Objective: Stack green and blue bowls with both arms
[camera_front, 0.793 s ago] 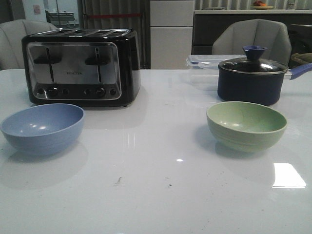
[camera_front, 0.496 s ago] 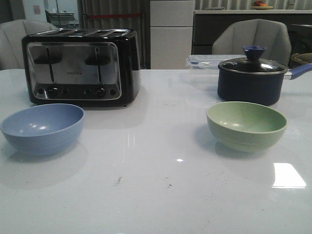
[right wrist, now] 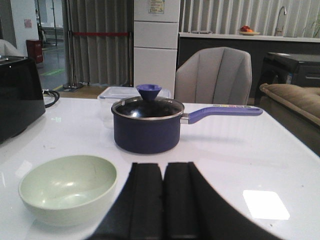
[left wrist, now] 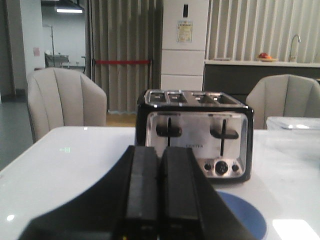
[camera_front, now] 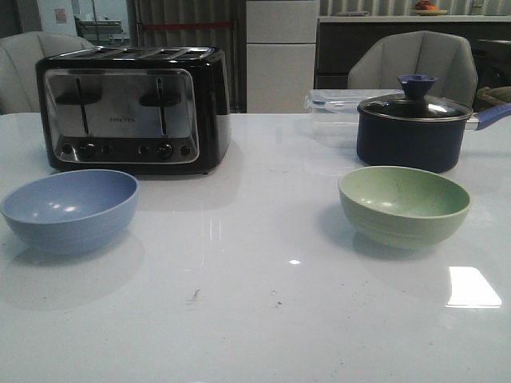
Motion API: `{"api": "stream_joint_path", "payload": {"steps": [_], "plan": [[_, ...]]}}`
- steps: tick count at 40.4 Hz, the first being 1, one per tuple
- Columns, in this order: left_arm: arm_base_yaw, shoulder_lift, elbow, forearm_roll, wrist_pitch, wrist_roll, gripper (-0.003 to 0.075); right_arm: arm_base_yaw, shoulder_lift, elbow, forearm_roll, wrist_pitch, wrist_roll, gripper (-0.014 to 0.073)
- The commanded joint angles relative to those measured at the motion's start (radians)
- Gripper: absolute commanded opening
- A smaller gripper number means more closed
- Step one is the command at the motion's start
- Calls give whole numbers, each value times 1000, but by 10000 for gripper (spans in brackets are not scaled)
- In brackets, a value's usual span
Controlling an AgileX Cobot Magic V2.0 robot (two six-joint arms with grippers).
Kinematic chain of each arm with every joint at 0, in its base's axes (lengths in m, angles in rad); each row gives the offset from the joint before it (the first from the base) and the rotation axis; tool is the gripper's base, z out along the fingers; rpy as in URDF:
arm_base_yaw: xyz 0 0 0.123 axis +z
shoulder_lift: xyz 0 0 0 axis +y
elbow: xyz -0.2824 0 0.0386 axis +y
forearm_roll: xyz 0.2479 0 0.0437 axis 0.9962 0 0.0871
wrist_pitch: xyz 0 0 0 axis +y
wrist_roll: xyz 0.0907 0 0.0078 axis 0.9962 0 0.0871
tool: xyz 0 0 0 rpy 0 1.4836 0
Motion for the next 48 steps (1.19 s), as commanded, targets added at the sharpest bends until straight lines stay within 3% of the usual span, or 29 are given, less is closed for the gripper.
{"api": "stream_joint_path", "payload": {"steps": [1,10,18,25,43,45,48], "plan": [[-6,-20,-30,-5,-110,-10,93,-3,-19,-82,4,-10,-9,57],[-6,18,-266,7,92,-10,93,-3,69,-358,4,257,-9,57],[-6,210,-542,51,306,-10,93,-3,284,-615,4,413,-9,57],[-6,400,-700,51,514,-10,93,-3,465,-729,4,503,-9,57],[-6,682,-710,49,633,-10,98,-3,776,-725,-71,586,-9,63],[-6,705,-710,49,644,-10,125,-3,794,-725,-71,587,-9,101],[-6,737,-710,49,644,-10,236,-3,829,-725,-68,587,-9,221]]}}
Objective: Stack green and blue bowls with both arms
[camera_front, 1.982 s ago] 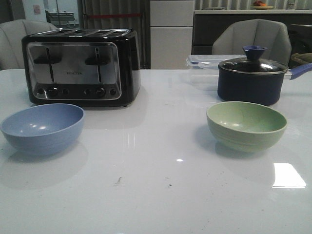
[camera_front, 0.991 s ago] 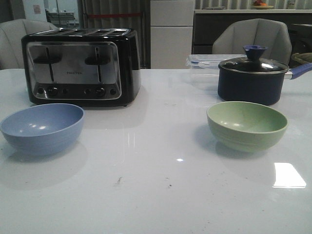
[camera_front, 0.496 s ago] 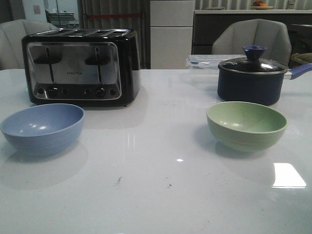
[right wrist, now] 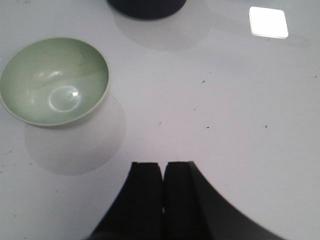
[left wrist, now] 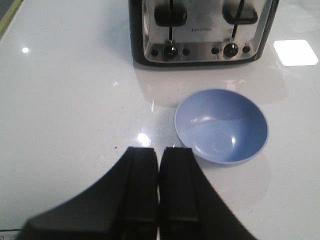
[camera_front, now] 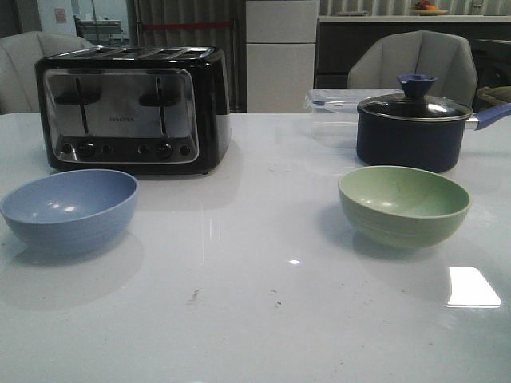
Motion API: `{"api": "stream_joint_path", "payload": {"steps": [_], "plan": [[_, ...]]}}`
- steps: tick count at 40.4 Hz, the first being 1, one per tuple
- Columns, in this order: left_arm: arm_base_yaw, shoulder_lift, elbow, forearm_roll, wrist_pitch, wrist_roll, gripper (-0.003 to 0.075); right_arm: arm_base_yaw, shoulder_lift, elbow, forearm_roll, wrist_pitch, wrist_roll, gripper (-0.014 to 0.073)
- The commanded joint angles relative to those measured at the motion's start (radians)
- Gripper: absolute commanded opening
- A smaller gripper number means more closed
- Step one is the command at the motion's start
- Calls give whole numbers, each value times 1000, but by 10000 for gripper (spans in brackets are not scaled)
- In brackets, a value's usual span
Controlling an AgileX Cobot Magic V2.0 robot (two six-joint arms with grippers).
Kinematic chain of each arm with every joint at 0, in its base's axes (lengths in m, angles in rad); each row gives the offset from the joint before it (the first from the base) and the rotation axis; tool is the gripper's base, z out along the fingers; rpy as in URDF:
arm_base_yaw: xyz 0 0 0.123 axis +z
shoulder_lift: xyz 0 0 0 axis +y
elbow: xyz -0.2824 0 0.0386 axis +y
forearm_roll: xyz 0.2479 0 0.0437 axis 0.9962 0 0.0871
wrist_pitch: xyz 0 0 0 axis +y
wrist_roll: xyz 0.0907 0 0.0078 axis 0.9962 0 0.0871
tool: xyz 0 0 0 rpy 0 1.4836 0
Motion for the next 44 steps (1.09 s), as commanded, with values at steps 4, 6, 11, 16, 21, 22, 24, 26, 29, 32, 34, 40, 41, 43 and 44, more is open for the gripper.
{"api": "stream_joint_path", "payload": {"steps": [4,6,11,16,21,22,24,26,29,32,34,40,41,43,44], "plan": [[-6,60,-36,-2,-71,-10,414,-3,73,-31,-14,-64,-9,433],[-6,75,-36,-2,-72,-10,484,-3,100,-34,0,-66,-9,510],[-6,100,-36,-2,-72,-10,517,-3,186,-63,67,-70,-9,559],[-6,129,-36,-2,-73,-10,503,-3,318,-130,125,-60,-10,550],[-6,154,-36,-2,-73,-10,480,-3,453,-216,182,-14,-14,550],[-6,158,-36,-2,-73,-10,475,-3,486,-231,202,-5,-20,550],[-6,168,-36,-2,-73,-10,472,-3,543,-271,241,4,-41,550],[-6,173,-36,-2,-73,-10,472,-3,590,-300,278,7,-74,550],[-6,180,-36,-2,-75,-10,472,-3,672,-351,349,7,-118,550],[-6,183,-36,-2,-77,-10,471,-3,741,-397,409,8,-161,550],[-6,183,-36,-2,-79,-10,468,-3,787,-428,436,8,-181,550],[-6,183,-36,-2,-79,-10,465,-1,901,-507,453,8,-191,550],[-6,183,-36,-2,-79,-10,465,-1,921,-516,453,8,-191,548],[-6,183,-36,-2,-79,-10,465,1,951,-538,452,8,-195,532],[-6,183,-36,-2,-79,-10,465,1,963,-543,452,9,-197,519]]}}
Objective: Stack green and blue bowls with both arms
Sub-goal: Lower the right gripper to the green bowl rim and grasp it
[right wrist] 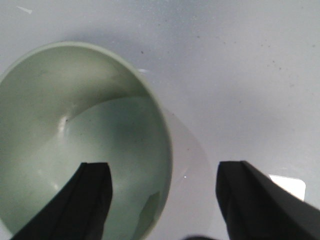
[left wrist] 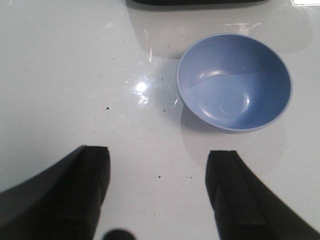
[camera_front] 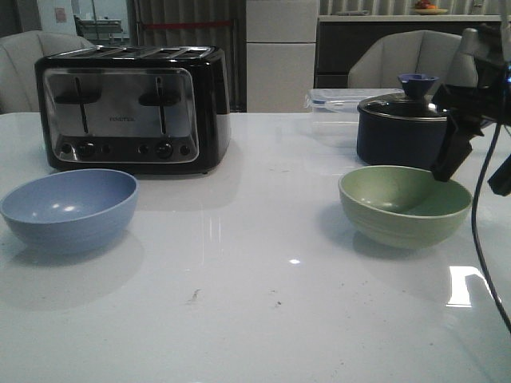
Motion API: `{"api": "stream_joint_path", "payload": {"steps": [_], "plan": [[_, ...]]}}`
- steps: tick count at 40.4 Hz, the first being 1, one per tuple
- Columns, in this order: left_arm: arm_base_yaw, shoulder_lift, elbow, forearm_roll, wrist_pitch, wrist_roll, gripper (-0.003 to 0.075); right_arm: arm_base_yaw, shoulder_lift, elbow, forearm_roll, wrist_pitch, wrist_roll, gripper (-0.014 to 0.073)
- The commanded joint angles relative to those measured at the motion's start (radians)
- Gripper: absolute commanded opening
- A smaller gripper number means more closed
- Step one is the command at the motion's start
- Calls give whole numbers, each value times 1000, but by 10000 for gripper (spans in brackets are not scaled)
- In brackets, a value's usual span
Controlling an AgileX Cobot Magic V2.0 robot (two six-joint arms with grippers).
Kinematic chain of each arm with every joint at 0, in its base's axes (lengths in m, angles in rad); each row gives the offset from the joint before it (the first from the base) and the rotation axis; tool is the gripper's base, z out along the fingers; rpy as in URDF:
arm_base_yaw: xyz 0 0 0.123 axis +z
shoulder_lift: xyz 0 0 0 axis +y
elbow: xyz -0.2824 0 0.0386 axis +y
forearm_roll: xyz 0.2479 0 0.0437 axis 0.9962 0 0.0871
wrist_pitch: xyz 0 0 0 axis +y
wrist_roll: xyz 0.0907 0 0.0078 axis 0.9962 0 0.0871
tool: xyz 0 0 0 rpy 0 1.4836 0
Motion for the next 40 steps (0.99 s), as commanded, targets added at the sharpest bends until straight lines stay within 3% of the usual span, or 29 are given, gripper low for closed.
{"api": "stream_joint_path", "payload": {"steps": [1,14,24,30,40], "plan": [[-6,-5,-36,-2,-73,-10,465,1,9,-62,30,-24,-21,498],[-6,-5,-36,-2,-73,-10,465,1,70,-97,29,17,-21,210],[-6,-5,-36,-2,-73,-10,465,22,13,-97,11,30,-21,79],[-6,-5,-36,-2,-73,-10,464,113,-64,-121,-24,69,-21,67],[-6,-5,-36,-2,-73,-10,463,407,-77,-164,-146,76,-17,67]]}}
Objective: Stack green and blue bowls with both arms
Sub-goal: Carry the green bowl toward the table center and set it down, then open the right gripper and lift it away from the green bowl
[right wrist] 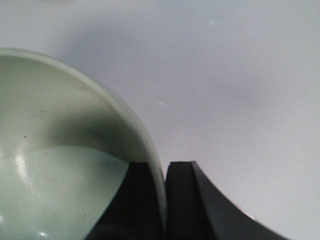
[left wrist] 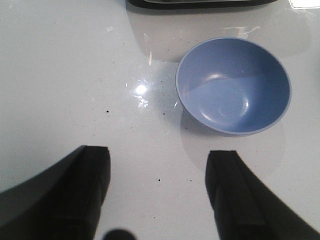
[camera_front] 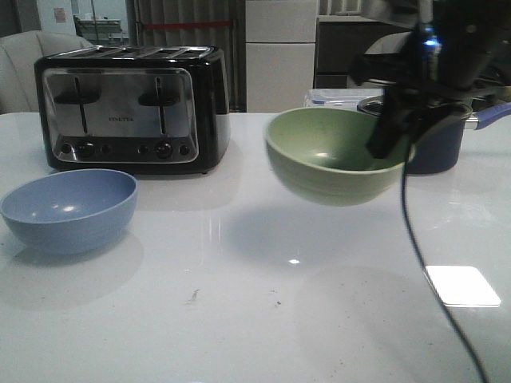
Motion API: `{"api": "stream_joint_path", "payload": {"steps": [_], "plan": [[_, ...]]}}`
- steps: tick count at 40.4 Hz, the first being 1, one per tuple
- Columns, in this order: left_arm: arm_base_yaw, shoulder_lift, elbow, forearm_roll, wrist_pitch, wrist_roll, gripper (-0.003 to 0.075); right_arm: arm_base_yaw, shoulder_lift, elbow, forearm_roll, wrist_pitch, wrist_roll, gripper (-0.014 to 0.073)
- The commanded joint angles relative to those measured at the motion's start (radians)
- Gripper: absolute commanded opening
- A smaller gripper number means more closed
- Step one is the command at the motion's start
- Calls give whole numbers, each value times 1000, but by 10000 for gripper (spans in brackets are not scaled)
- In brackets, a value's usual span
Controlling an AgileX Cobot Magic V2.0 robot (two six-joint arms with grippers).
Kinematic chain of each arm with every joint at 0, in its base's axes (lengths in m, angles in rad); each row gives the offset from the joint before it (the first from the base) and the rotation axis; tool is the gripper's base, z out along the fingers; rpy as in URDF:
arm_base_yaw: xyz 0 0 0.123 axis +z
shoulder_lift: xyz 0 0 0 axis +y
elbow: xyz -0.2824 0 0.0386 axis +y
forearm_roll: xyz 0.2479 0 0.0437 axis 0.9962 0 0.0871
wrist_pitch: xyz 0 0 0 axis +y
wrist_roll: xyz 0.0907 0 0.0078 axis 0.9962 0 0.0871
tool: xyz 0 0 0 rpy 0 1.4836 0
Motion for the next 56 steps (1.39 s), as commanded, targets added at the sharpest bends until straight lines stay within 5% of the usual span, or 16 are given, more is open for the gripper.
{"api": "stream_joint_path", "payload": {"steps": [1,8,17,29,41,56], "plan": [[-6,-5,-36,-2,-65,-10,463,100,-39,-34,-43,-23,-6,67],[-6,-5,-36,-2,-65,-10,463,220,27,-34,-77,-45,35,67],[-6,-5,-36,-2,-65,-10,463,229,109,-34,-79,-62,39,71],[-6,-5,-36,-2,-65,-10,454,227,93,-34,-119,-91,39,428],[-6,-5,-36,-2,-66,-10,454,271,-195,65,-122,-144,-33,434],[-6,14,-45,-2,-109,-10,465,302,-720,387,-120,-143,-44,434]]}}
